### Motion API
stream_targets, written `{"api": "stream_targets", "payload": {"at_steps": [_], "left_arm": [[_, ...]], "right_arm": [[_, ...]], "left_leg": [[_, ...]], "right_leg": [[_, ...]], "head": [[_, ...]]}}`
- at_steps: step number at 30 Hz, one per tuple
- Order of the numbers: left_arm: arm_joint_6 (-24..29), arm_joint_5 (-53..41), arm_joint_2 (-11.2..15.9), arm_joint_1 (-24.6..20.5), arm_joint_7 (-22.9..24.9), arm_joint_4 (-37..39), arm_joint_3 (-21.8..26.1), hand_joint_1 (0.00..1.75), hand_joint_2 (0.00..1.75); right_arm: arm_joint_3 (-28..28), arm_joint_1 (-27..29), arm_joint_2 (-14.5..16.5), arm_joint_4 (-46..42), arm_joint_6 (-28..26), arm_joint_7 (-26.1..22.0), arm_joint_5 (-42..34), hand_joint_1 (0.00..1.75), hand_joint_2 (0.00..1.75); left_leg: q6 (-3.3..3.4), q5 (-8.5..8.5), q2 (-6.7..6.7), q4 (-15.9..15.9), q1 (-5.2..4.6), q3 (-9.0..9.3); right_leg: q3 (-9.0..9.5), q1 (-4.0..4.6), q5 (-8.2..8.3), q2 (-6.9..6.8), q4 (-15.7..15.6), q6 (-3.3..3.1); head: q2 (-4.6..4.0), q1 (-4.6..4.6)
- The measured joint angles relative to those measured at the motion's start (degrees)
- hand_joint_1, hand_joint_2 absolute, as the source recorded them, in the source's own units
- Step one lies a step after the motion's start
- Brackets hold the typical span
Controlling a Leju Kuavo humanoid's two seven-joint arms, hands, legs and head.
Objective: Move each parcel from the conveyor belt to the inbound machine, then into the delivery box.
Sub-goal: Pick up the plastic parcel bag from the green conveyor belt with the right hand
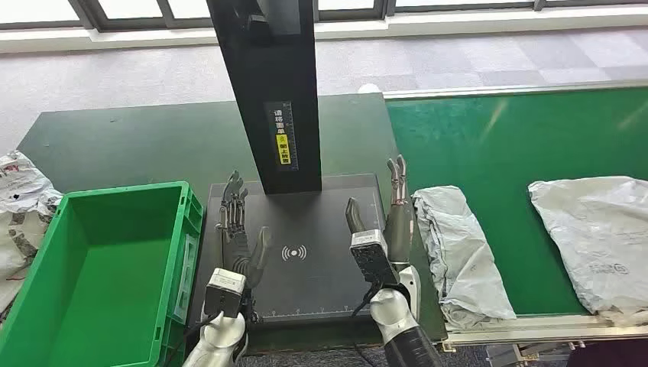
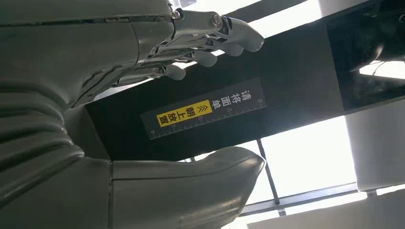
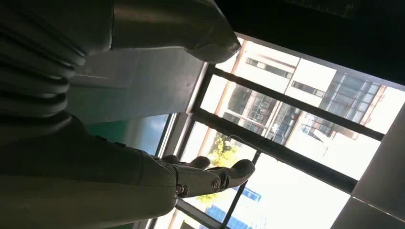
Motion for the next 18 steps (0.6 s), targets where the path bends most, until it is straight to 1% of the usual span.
{"api": "stream_targets", "payload": {"at_steps": [2,4,8,10,12,14,16,18], "left_arm": [[0.1,0.0,0.0,0.0,0.0,0.0,0.0,0.00,1.75],[0.5,-0.1,0.0,0.0,0.0,0.0,0.1,0.00,1.75],[1.1,0.0,0.0,0.3,0.0,-0.3,0.8,0.00,1.75],[1.4,0.0,0.0,0.4,0.0,-0.7,1.2,0.00,1.75],[1.6,0.0,0.0,0.6,0.0,-1.1,1.6,0.00,1.75],[1.7,0.0,0.0,0.6,0.0,-1.5,1.8,0.00,1.75],[1.8,0.0,0.0,0.7,0.0,-1.7,2.0,0.00,1.75],[2.0,0.0,0.0,0.8,0.0,-1.9,2.1,0.00,1.75]], "right_arm": [[-0.3,0.1,0.0,0.0,-1.3,1.5,2.7,0.00,1.75],[-2.0,0.4,0.0,-0.1,-3.2,5.2,10.0,0.00,1.75],[-10.1,2.0,-0.2,-2.8,-4.2,13.7,29.9,0.00,1.75],[-15.2,3.0,-0.4,-5.0,-4.3,16.2,37.0,0.00,1.75],[-19.5,3.8,-0.5,-6.6,-4.4,16.7,39.6,0.00,1.75],[-22.5,4.4,-0.5,-7.8,-4.4,16.7,40.3,0.00,1.75],[-24.5,4.8,-0.5,-8.6,-4.4,17.0,40.9,0.00,1.75],[-26.0,5.1,-0.6,-9.2,-4.4,18.3,42.9,0.00,1.75]], "left_leg": [[0.00,0.00,0.00,0.0,0.00,0.00],[0.00,0.00,-0.02,0.0,0.00,0.00],[0.02,-0.01,-0.09,0.0,-0.02,-0.04],[0.06,-0.04,-0.11,0.1,-0.03,-0.06],[0.10,-0.07,-0.11,0.1,-0.03,-0.07],[0.11,-0.08,-0.10,0.1,-0.04,-0.07],[0.12,-0.08,-0.09,0.1,-0.04,-0.07],[0.12,-0.08,-0.09,0.1,-0.04,-0.07]], "right_leg": [[0.00,0.00,0.00,0.00,0.0,0.00],[0.01,0.00,0.00,-0.01,0.0,0.00],[0.02,-0.02,0.00,-0.05,0.0,0.01],[0.04,-0.02,0.01,-0.08,0.0,0.02],[0.05,-0.02,0.01,-0.08,0.0,0.03],[0.03,-0.03,0.01,-0.05,0.0,0.03],[0.03,-0.03,0.01,-0.04,0.0,0.03],[0.03,-0.03,0.01,-0.05,0.0,0.03]], "head": [[0.00,0.00],[0.00,0.00],[0.00,0.00],[0.00,0.00],[0.00,0.00],[0.00,0.00],[0.00,0.00],[0.00,0.00]]}}
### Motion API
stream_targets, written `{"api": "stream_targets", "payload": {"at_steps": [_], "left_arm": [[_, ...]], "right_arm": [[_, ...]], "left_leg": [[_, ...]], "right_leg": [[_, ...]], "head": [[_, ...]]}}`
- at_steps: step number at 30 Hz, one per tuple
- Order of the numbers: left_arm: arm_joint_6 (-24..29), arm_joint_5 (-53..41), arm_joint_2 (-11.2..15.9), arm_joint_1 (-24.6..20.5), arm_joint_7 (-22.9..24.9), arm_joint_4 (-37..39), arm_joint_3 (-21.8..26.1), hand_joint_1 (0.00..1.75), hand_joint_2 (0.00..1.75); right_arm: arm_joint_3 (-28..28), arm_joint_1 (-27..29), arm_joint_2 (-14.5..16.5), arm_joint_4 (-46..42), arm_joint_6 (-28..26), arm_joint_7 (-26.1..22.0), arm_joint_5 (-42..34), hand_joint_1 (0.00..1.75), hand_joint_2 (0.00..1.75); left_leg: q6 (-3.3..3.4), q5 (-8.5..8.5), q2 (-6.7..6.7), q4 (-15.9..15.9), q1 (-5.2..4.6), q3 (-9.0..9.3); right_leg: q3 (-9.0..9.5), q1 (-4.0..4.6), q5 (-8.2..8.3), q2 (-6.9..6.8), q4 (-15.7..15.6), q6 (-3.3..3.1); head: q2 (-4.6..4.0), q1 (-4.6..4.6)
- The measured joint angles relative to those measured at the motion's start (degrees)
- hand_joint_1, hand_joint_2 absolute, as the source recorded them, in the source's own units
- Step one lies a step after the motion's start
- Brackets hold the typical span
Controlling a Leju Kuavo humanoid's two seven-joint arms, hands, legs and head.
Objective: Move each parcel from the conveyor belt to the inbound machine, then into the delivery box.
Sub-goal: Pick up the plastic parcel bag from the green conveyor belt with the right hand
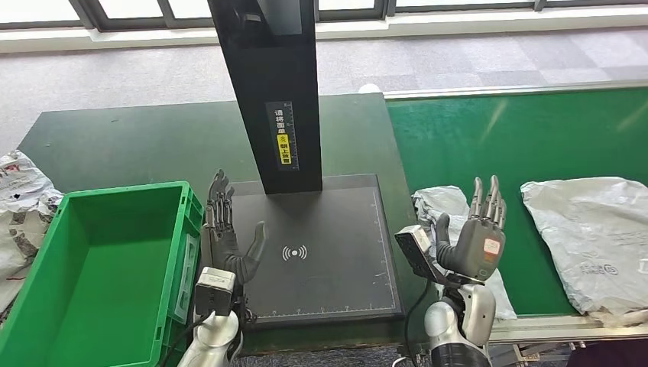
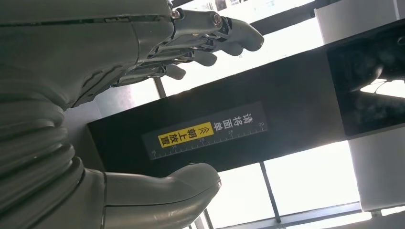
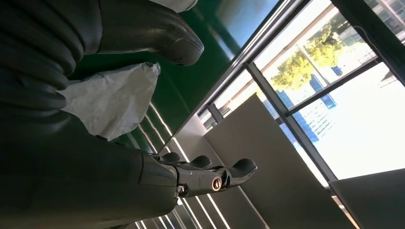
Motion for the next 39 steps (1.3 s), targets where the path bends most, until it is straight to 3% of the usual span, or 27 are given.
{"api": "stream_targets", "payload": {"at_steps": [4,9,14,16,18,20,28,30,34,39], "left_arm": [[1.0,0.2,0.0,0.3,0.0,-0.8,0.3,0.00,1.75],[1.6,0.4,0.0,0.8,0.0,-2.5,0.9,0.00,1.75],[1.8,0.4,0.0,1.0,0.0,-3.3,1.3,0.00,1.75],[1.9,0.4,0.0,1.0,0.0,-3.4,1.4,0.00,1.75],[1.9,0.4,0.0,1.0,0.0,-3.4,1.4,0.00,1.75],[1.9,0.4,0.0,1.0,0.0,-3.4,1.4,0.00,1.75],[1.9,0.5,0.0,1.0,0.0,-3.4,1.5,0.00,1.75],[1.9,0.6,0.0,1.0,0.0,-3.4,1.5,0.00,1.75],[1.2,0.5,0.0,1.0,0.0,-3.4,1.5,0.00,1.75],[1.1,0.5,0.0,0.9,0.0,-3.4,1.5,0.00,1.75]], "right_arm": [[-3.6,0.5,-0.1,-0.5,0.0,4.1,6.6,0.00,1.75],[-8.0,1.1,-0.8,0.4,0.0,16.2,11.4,0.00,1.75],[-10.2,1.4,-1.0,1.8,0.0,16.8,10.6,0.00,1.75],[-11.0,1.2,-1.0,2.7,0.0,15.7,9.0,0.00,0.87],[-12.0,0.9,-1.1,4.3,0.0,14.3,7.2,0.00,0.87],[-12.6,0.7,-1.1,5.3,0.0,13.9,6.7,0.00,1.75],[-12.9,0.3,-1.2,6.9,0.0,13.6,6.3,0.00,1.75],[-13.4,-0.8,-1.5,10.6,0.1,12.4,4.6,0.00,1.75],[-14.6,-5.3,-3.5,26.4,3.7,4.3,-5.7,0.00,1.75],[-14.6,-6.4,-4.2,30.0,4.1,4.0,-6.0,0.00,1.75]], "left_leg": [[0.00,0.00,-0.01,0.0,0.00,0.00],[0.01,0.00,-0.03,0.0,0.00,-0.05],[0.02,-0.01,-0.02,0.0,0.00,-0.06],[0.02,-0.01,-0.02,0.0,0.00,-0.06],[0.02,-0.01,-0.02,0.0,0.00,-0.07],[0.02,-0.01,-0.02,0.0,0.00,-0.07],[0.02,-0.01,-0.02,0.0,0.00,-0.07],[0.02,-0.01,0.00,0.0,0.00,-0.05],[0.04,0.02,0.00,0.0,0.00,-0.06],[0.05,0.01,0.02,0.0,0.00,-0.06]], "right_leg": [[0.02,0.00,0.00,-0.02,0.0,0.00],[0.03,0.00,-0.01,-0.03,0.0,0.02],[0.02,0.00,0.00,-0.02,0.0,0.02],[0.02,0.00,0.00,-0.03,0.0,0.02],[0.03,0.00,0.00,-0.03,0.0,0.02],[0.03,0.00,0.00,-0.04,0.0,0.02],[0.02,0.01,0.00,-0.03,0.0,0.02],[0.02,0.00,0.00,-0.01,0.0,0.03],[0.02,0.00,0.01,-0.01,0.0,0.04],[0.00,0.00,0.01,-0.01,0.0,0.04]], "head": [[0.00,0.00],[0.00,0.01],[0.00,0.00],[0.00,0.00],[0.00,0.00],[0.00,0.00],[0.00,0.00],[0.00,0.00],[0.00,0.01],[0.00,0.01]]}}
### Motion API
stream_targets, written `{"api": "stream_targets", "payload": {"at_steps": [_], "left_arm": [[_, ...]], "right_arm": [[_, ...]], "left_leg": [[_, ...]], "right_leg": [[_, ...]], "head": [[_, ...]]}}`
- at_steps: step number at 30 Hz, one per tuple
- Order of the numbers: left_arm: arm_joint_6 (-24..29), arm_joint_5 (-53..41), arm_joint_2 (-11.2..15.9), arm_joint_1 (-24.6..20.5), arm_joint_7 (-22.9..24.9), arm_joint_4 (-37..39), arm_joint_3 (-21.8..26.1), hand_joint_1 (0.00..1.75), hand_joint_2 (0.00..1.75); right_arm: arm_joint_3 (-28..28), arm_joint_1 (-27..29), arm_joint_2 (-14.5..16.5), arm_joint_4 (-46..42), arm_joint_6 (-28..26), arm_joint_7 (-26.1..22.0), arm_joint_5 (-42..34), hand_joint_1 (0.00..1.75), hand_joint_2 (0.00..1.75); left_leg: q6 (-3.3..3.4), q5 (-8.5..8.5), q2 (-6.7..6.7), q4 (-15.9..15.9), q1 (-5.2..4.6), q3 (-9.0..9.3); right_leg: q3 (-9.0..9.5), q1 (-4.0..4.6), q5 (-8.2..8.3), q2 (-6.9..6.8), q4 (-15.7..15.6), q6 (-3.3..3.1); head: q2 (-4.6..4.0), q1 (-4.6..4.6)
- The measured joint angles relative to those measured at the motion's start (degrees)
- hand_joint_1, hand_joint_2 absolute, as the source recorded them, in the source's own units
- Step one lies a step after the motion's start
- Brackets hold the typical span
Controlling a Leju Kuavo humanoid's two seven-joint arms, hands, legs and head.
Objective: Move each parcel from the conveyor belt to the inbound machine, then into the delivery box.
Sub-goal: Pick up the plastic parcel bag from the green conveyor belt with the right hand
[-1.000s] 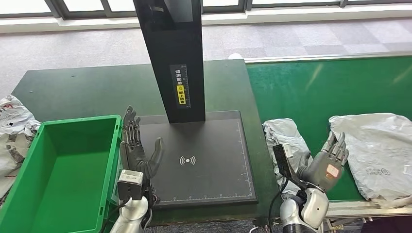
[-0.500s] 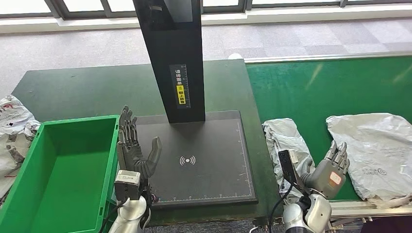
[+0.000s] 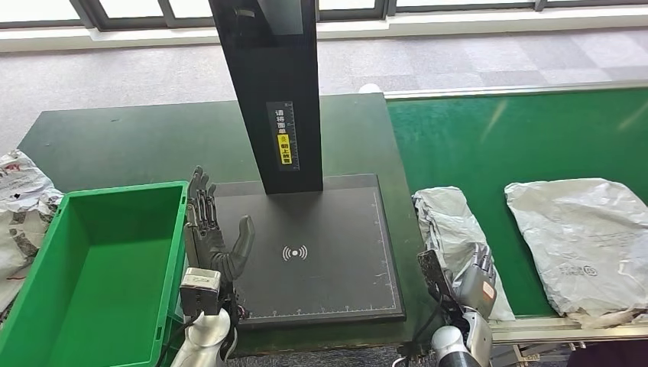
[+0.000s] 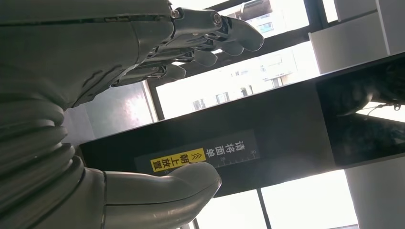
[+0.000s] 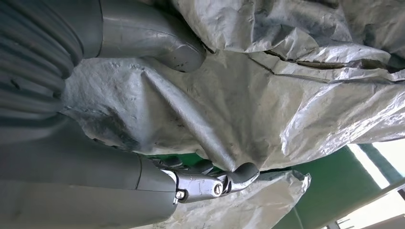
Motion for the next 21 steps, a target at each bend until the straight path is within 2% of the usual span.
{"api": "stream_targets", "payload": {"at_steps": [11,12,15,16,21], "left_arm": [[-0.1,0.2,0.0,0.0,0.0,0.3,0.0,0.00,1.75],[-0.1,0.4,0.0,0.0,0.0,0.4,0.0,0.00,1.75],[0.0,0.7,0.0,0.0,0.0,0.5,0.0,0.00,1.75],[0.0,0.7,0.0,0.0,0.0,0.6,0.0,0.00,1.75],[0.0,0.7,0.0,-0.1,0.0,1.2,0.0,0.00,1.75]], "right_arm": [[-0.1,-0.6,-0.6,2.1,1.7,0.3,-0.9,0.00,1.75],[-0.1,-0.6,-0.7,2.1,1.8,0.7,-0.8,0.12,1.75],[-0.1,-0.5,-0.9,2.4,2.3,3.1,0.2,1.43,1.75],[-0.1,-0.5,-0.9,2.5,2.6,4.2,0.8,1.75,1.75],[-0.1,-0.4,-1.1,2.9,2.8,7.5,2.0,1.75,1.75]], "left_leg": [[0.00,0.01,0.00,0.0,0.00,0.01],[0.00,0.01,0.00,0.0,0.00,0.02],[0.00,0.00,0.00,0.0,0.00,0.01],[0.00,0.00,0.00,0.0,0.00,0.01],[0.00,0.00,-0.01,0.0,0.00,0.02]], "right_leg": [[0.00,0.00,0.00,0.00,0.0,0.00],[0.00,0.00,0.00,0.00,0.0,0.00],[0.00,0.00,0.00,0.01,0.0,0.00],[0.01,0.00,0.00,0.01,0.0,0.00],[0.01,0.00,0.00,0.01,0.0,0.00]], "head": [[0.00,0.00],[0.00,0.00],[0.00,0.01],[0.00,0.01],[0.00,0.01]]}}
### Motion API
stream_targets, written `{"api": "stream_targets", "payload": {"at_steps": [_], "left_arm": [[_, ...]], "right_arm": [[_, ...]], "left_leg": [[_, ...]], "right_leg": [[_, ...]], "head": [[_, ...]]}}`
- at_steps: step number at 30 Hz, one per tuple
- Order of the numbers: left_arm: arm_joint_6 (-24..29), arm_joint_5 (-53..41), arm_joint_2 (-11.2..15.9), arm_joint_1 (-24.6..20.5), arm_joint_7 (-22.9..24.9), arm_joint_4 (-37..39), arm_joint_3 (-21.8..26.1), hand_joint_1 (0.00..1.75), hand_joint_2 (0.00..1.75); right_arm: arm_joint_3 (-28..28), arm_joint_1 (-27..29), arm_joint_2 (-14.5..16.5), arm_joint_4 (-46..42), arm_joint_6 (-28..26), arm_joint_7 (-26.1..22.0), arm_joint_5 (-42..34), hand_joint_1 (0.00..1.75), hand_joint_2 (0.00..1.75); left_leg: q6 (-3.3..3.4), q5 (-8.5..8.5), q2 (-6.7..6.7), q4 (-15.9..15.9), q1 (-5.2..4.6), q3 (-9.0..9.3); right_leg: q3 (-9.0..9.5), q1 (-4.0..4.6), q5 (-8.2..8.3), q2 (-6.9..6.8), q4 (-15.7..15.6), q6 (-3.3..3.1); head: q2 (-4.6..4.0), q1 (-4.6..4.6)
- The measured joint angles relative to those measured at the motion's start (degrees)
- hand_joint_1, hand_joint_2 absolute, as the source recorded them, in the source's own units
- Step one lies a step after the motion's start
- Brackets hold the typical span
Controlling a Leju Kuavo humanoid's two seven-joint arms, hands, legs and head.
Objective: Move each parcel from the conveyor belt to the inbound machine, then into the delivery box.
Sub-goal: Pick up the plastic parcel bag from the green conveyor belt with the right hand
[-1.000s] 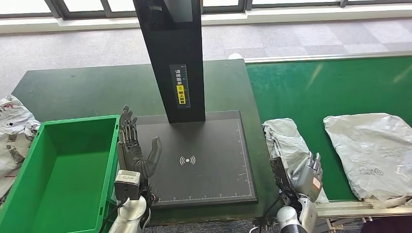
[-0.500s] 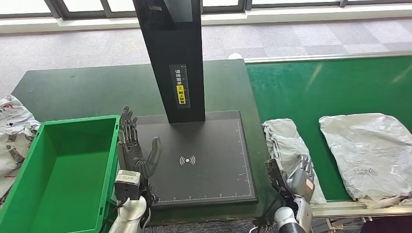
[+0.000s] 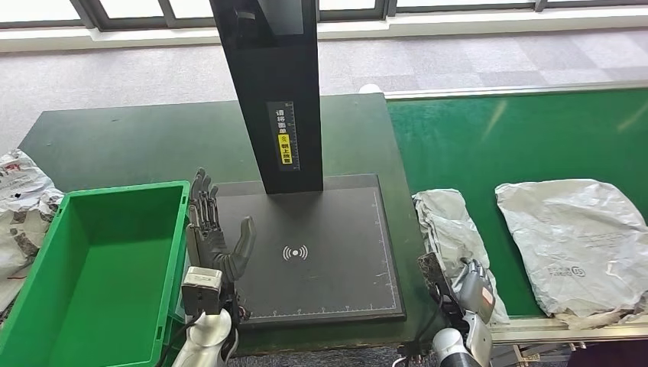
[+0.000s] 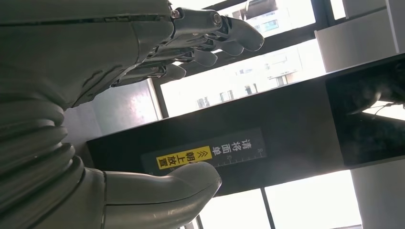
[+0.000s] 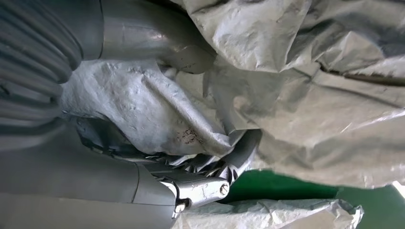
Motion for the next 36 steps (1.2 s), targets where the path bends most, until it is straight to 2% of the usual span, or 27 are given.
{"api": "stream_targets", "payload": {"at_steps": [14,19,21,25,30,32,36], "left_arm": [[-0.2,-0.3,-0.1,-0.1,0.0,0.7,0.0,0.00,1.75],[-0.5,-0.4,-0.1,0.0,0.0,0.6,0.1,0.00,1.75],[-0.7,-0.5,-0.1,0.0,0.0,0.6,0.1,0.00,1.75],[-0.8,-0.5,-0.1,0.0,0.0,0.6,0.2,0.00,1.75],[-0.8,-0.3,-0.1,-0.1,0.0,0.6,0.2,0.00,1.75],[-0.8,-0.3,-0.1,-0.1,0.0,0.7,0.2,0.00,1.75],[-1.0,-0.3,-0.1,-0.1,0.0,0.7,0.2,0.00,1.75]], "right_arm": [[0.0,-0.2,-0.6,0.0,0.6,0.7,0.1,1.75,1.75],[0.0,-0.2,-0.6,0.0,0.8,-1.5,-1.1,1.75,1.75],[0.0,0.1,-0.5,-0.6,-0.4,-4.2,-3.4,1.75,1.75],[0.0,2.2,0.8,-5.6,-5.4,-15.1,-13.8,1.75,1.75],[-0.1,5.8,3.6,-16.7,-6.8,-28.7,-27.8,1.75,1.75],[-0.1,7.1,4.7,-23.1,-6.9,-31.3,-31.5,1.75,1.75],[1.1,8.7,5.3,-33.9,-7.0,-31.9,-34.1,1.75,1.75]], "left_leg": [[0.00,0.00,0.00,0.0,0.01,0.02],[0.00,-0.01,0.00,0.0,0.02,0.01],[0.00,-0.01,-0.02,0.0,0.01,0.00],[0.00,0.00,-0.07,0.0,0.01,-0.05],[0.00,0.00,-0.07,0.0,0.01,-0.09],[0.01,0.00,-0.06,0.0,-0.01,-0.11],[0.02,-0.01,-0.02,0.0,-0.04,-0.11]], "right_leg": [[0.05,0.02,0.00,0.00,0.0,0.00],[0.05,0.02,0.00,0.00,0.0,0.00],[0.05,0.01,0.00,-0.01,0.0,0.00],[0.02,0.01,0.00,-0.06,0.0,0.00],[-0.02,0.00,-0.01,-0.06,0.0,0.01],[-0.05,-0.02,-0.01,-0.05,0.0,0.02],[-0.08,-0.05,-0.01,0.00,0.0,0.08]], "head": [[0.00,0.01],[0.00,0.01],[0.00,0.01],[0.00,0.01],[0.00,0.01],[0.00,0.00],[0.00,-0.02]]}}
